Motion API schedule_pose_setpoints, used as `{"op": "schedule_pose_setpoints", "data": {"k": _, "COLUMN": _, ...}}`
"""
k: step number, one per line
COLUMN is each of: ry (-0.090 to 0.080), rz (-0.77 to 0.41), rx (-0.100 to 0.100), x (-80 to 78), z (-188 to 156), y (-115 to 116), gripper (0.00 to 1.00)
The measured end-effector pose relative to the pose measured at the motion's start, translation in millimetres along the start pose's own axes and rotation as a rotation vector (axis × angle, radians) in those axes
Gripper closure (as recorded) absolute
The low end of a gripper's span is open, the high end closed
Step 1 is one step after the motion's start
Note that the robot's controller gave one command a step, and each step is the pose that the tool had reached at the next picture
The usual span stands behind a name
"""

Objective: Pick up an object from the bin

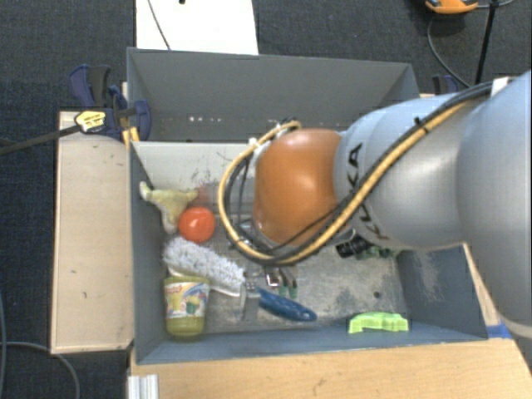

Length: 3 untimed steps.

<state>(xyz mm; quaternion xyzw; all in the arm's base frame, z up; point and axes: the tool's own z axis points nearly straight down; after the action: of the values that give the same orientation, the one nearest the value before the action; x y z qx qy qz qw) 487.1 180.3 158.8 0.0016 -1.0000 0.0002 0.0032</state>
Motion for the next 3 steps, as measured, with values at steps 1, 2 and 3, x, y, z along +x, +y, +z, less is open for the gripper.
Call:
{"op": "schedule_pose_setpoints", "data": {"k": 1, "ry": -0.008, "rz": 0.006, "rx": -0.002, "x": -2.1, "z": -4.4, "y": -1.0, "gripper": 0.0}}
{"op": "schedule_pose_setpoints", "data": {"k": 2, "ry": -0.013, "rz": 0.048, "rx": -0.004, "x": -31.2, "z": 76.7, "y": 3.7, "gripper": 0.0}}
{"op": "schedule_pose_setpoints", "data": {"k": 3, "ry": -0.006, "rz": 0.134, "rx": -0.001, "x": -28.5, "z": 103.5, "y": 11.8, "gripper": 0.0}}
